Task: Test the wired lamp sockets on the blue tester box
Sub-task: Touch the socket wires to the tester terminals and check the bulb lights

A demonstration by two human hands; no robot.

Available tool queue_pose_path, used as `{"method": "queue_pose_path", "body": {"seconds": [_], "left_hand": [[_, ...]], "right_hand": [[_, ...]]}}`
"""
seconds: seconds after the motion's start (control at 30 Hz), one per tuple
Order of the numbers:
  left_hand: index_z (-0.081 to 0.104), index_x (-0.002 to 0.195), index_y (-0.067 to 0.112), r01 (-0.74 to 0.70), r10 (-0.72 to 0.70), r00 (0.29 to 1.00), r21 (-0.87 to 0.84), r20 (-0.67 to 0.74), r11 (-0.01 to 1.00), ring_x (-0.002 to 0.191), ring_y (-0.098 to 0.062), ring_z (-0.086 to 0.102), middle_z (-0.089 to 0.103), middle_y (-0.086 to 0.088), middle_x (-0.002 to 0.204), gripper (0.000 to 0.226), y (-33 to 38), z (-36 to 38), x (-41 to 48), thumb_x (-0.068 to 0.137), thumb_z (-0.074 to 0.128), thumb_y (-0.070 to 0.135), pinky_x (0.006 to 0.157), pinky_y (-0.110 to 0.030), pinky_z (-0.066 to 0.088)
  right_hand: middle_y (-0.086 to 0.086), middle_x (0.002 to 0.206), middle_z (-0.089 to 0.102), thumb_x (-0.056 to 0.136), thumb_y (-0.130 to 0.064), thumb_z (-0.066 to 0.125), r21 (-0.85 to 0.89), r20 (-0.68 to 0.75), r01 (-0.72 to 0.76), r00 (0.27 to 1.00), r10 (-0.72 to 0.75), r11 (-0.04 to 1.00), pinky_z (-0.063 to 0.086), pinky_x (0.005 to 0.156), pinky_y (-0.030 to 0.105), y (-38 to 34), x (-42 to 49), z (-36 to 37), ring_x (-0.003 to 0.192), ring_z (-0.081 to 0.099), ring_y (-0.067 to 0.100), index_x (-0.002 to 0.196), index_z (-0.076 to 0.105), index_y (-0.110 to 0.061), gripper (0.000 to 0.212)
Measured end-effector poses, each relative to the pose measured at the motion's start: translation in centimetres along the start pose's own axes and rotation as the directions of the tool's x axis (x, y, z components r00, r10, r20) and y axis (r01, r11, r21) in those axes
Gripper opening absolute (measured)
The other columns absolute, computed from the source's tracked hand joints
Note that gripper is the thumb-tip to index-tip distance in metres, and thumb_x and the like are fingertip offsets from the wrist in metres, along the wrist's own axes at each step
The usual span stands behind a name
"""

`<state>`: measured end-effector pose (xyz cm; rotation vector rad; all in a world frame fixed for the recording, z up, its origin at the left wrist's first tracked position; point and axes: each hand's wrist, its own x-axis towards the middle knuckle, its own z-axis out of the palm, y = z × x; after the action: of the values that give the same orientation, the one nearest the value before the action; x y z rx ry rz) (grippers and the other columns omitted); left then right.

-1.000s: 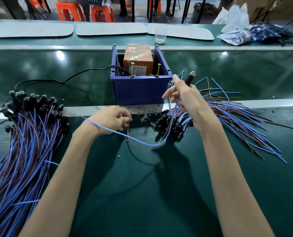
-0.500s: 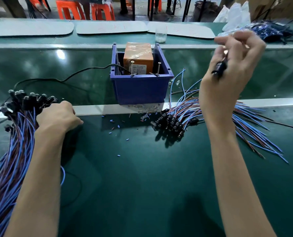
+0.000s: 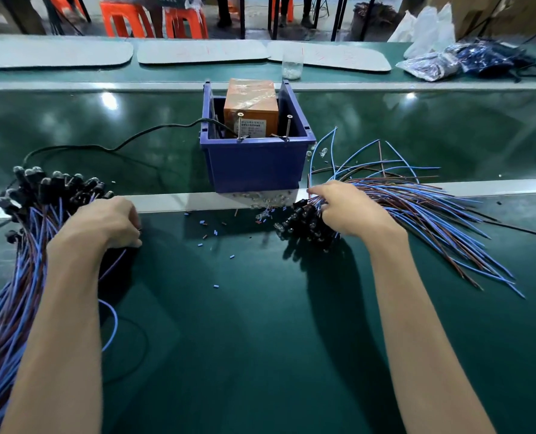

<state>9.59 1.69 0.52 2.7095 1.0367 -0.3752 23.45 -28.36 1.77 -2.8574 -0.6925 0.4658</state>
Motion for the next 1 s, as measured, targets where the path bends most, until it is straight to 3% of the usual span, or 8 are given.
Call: {"method": "queue_pose_path", "body": {"seconds": [0.17,0.3,0.37,0.53,0.7,0.77,0.9,1.0], "left_hand": [[0.06,0.073,0.028,-0.048,0.042,0.996,-0.076,-0.078,0.996,0.103,-0.027,0.059,0.069,-0.004,0.102,0.022,1.6,-0.5,-1.0,0.073,0.079,0.019,0.089,-0.033,0.047],[0.063,0.075,0.025,-0.287,0.201,0.922,-0.237,-0.33,0.928,0.093,-0.023,0.065,0.072,-0.001,0.088,0.017,4.8,-1.0,-2.4,0.074,0.076,0.014,0.086,-0.034,0.05],[0.065,0.078,0.026,-0.461,0.275,0.854,-0.399,-0.442,0.793,0.079,-0.011,0.067,0.07,0.007,0.079,0.019,6.9,-1.4,-3.8,0.074,0.077,0.012,0.083,-0.028,0.052],[0.065,0.083,0.024,-0.658,0.393,0.739,-0.712,-0.548,0.244,0.074,0.004,0.065,0.069,0.014,0.076,0.025,11.2,-1.6,-7.5,0.079,0.074,0.001,0.067,-0.009,0.047],[0.066,0.093,0.017,-0.676,0.269,0.725,-0.731,-0.634,0.1,0.085,-0.003,0.065,0.07,0.005,0.09,0.01,12.8,-1.0,-8.8,0.087,0.068,0.009,0.079,-0.016,0.049],[0.069,0.086,0.016,-0.598,0.302,0.777,-0.798,-0.553,0.076,0.08,-0.006,0.067,0.072,0.003,0.084,0.01,12.6,-1.3,-8.7,0.092,0.063,0.022,0.076,-0.021,0.053],[0.069,0.1,0.005,-0.067,0.551,0.826,-0.951,0.118,0.303,0.092,-0.016,0.071,0.075,-0.007,0.096,0.07,13.4,-0.9,-8.8,0.094,0.031,0.063,0.081,-0.026,0.055],[0.054,0.118,0.0,0.307,0.484,0.851,-0.941,0.205,-0.14,0.104,-0.025,0.066,0.07,-0.016,0.109,0.077,14.5,-0.2,-8.5,0.095,0.02,0.066,0.094,-0.038,0.05]], "right_hand": [[0.007,0.133,0.05,0.095,-0.015,0.045,0.068,-0.147,0.034,0.989,-0.024,0.997,0.043,0.098,0.042,-0.2,-0.2,-0.4,0.121,0.048,0.029,0.135,0.05,-0.021,0.041],[0.006,0.117,0.064,0.094,-0.016,0.055,0.273,-0.381,0.25,0.915,-0.135,0.929,0.043,0.093,0.024,-1.8,-0.6,-0.8,0.1,0.058,0.019,0.125,0.061,-0.015,0.032],[0.001,0.106,0.068,0.092,-0.014,0.06,0.443,-0.366,0.372,0.906,-0.214,0.816,0.041,0.077,0.011,-2.9,-1.1,-0.9,0.083,0.061,0.011,0.12,0.065,-0.015,0.029],[-0.009,0.09,0.071,0.093,-0.006,0.059,0.74,-0.195,0.435,0.869,-0.455,0.513,0.047,0.065,0.017,-5.1,-2.0,-0.3,0.074,0.066,0.004,0.108,0.063,-0.018,0.019],[0.002,0.078,0.071,0.093,0.001,0.056,0.872,-0.343,0.408,0.903,-0.259,0.27,0.057,0.077,0.024,-5.3,-1.8,-0.4,0.075,0.069,0.011,0.087,0.067,-0.005,0.014],[0.005,0.08,0.072,0.092,-0.002,0.061,0.869,-0.435,0.443,0.896,-0.084,0.221,0.057,0.079,0.024,-4.9,-1.6,-0.8,0.076,0.069,0.013,0.083,0.068,-0.005,0.012],[-0.001,0.078,0.074,0.094,-0.016,0.06,0.862,-0.502,0.494,0.863,0.056,0.113,0.055,0.078,0.022,-4.4,-1.8,-1.6,0.081,0.07,0.011,0.079,0.07,-0.008,0.019],[0.005,0.07,0.072,0.098,-0.02,0.053,0.857,-0.51,0.51,0.86,-0.024,0.068,0.056,0.077,0.027,-4.2,-2.4,-2.1,0.074,0.071,0.018,0.071,0.066,-0.008,0.032]]}}
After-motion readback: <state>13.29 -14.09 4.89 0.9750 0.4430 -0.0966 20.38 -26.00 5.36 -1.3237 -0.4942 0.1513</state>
